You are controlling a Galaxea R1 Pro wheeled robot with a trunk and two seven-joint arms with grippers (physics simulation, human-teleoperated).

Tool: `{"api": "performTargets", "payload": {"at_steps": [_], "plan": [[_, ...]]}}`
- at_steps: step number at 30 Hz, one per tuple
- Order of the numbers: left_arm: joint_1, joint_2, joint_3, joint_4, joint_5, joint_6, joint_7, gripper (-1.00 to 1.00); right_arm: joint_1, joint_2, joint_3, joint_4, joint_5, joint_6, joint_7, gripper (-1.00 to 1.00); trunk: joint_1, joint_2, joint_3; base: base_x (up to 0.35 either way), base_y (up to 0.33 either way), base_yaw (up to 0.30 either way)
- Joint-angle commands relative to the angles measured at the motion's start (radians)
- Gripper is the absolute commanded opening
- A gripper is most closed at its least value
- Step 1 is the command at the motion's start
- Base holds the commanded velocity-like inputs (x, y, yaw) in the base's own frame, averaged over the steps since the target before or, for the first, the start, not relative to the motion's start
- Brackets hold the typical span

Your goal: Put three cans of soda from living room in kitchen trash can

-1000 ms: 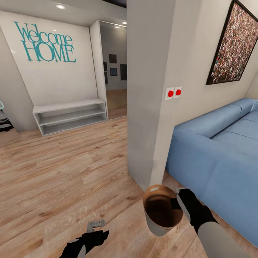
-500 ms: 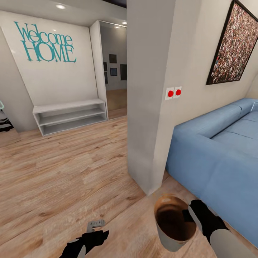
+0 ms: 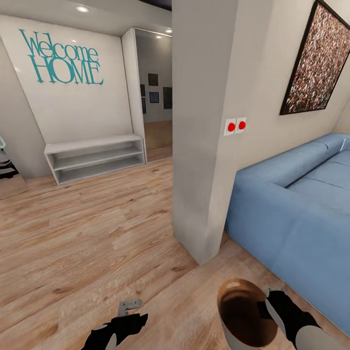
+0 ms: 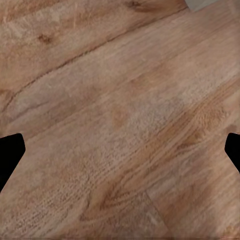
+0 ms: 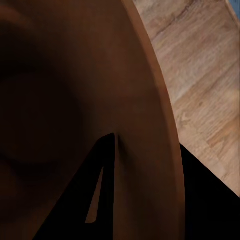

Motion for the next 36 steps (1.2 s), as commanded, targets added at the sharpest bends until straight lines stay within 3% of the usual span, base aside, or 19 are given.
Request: {"api": "performTargets", "payload": {"at_steps": [1, 22, 36], "plan": [[0.000, 0.000, 0.000, 0.006, 0.000, 0.000, 0.000, 1.00, 0.007, 0.000, 0.000, 0.000, -0.004, -0.014, 0.004, -1.00, 0.000, 0.000, 0.000, 0.000, 0.000, 0.000], [0.000, -0.002, -0.001, 0.034, 0.002, -0.002, 0.000, 1.00, 0.069, 0.000, 0.000, 0.004, -0.006, -0.110, 0.006, -1.00, 0.000, 0.000, 0.000, 0.000, 0.000, 0.000], [0.000, -0.002, 0.001, 0.035, 0.002, -0.040, 0.000, 1.00, 0.075, 0.000, 0.000, 0.004, -0.006, -0.119, 0.006, -1.00, 0.000, 0.000, 0.000, 0.000, 0.000, 0.000]]}}
